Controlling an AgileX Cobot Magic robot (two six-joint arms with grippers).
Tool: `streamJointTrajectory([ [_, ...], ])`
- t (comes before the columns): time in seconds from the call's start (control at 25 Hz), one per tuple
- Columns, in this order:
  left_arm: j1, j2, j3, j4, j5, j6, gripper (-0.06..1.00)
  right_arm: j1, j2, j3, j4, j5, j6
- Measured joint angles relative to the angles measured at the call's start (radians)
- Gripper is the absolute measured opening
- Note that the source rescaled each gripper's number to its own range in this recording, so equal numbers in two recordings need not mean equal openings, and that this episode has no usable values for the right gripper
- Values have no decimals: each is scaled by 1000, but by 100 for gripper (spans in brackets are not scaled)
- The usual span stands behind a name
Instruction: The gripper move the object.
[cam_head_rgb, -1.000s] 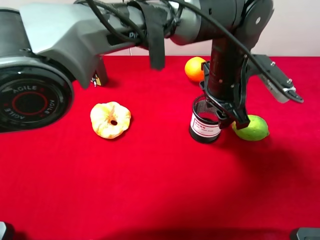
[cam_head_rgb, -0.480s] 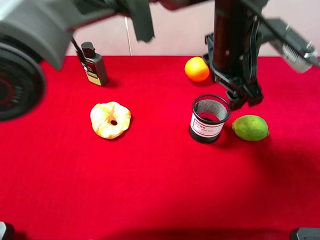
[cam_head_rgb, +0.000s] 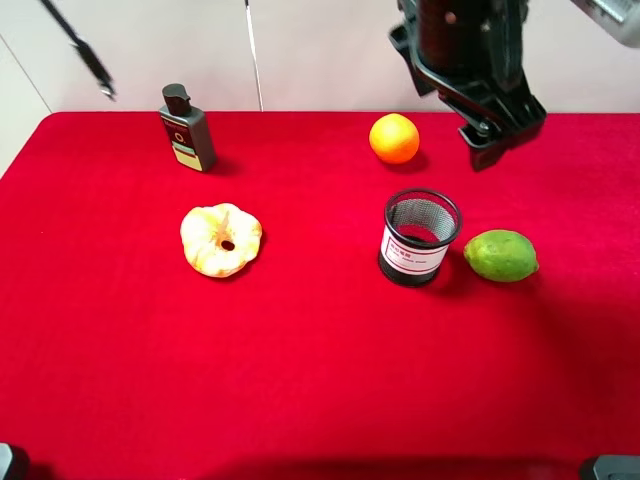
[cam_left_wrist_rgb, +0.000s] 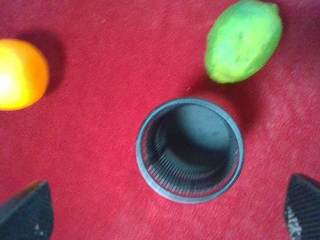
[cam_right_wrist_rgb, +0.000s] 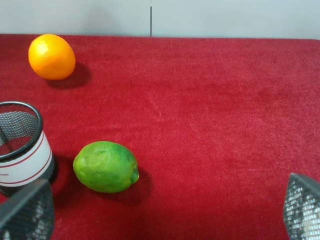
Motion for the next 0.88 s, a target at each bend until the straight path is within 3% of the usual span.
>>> streamJointTrajectory([
  [0.24,4,-130,167,40,0,-44,98,0,0,0,0,0,0],
  [0.88,61,-596,681,40,-2,-115,100,0,0,0,0,0,1],
])
